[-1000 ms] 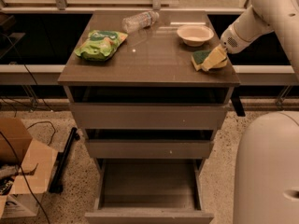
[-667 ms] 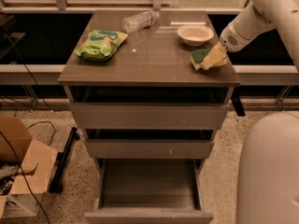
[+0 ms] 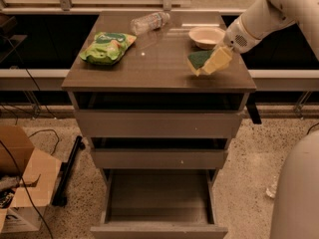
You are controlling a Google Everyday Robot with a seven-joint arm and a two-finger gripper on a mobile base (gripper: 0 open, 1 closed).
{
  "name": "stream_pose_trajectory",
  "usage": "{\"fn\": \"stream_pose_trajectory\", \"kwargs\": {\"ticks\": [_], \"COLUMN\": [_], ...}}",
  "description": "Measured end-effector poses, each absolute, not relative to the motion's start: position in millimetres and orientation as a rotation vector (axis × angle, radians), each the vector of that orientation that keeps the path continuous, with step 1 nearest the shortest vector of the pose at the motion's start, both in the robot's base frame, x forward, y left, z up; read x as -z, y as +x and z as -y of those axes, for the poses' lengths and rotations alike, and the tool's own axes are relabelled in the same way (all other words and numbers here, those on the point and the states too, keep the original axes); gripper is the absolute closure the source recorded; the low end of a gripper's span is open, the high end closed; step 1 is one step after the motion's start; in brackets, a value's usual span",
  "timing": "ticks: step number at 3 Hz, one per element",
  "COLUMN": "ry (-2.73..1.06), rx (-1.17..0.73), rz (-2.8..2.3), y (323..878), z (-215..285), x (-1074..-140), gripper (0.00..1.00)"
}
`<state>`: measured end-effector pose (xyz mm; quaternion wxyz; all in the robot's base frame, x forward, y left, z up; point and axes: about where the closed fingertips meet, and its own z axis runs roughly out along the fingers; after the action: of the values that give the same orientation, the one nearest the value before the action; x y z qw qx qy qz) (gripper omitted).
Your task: Place sponge into bottom drawer
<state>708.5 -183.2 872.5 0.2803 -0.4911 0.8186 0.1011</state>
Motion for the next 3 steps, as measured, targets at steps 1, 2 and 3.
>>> {"fn": "stream_pose_trajectory", "kwargs": {"ticks": [1,2,3], "ry": [-1.397,-1.415,-1.432], "rx": [-0.369,-0.511,-0.641], "rz": [-2.126,-2.086,-2.112], "y": [675.6,630.7,576.5], "z": [144.4,104.7,79.8], "x": [-874.2,-865.1,-834.0], "gripper": [1.00,1.00,1.00]}}
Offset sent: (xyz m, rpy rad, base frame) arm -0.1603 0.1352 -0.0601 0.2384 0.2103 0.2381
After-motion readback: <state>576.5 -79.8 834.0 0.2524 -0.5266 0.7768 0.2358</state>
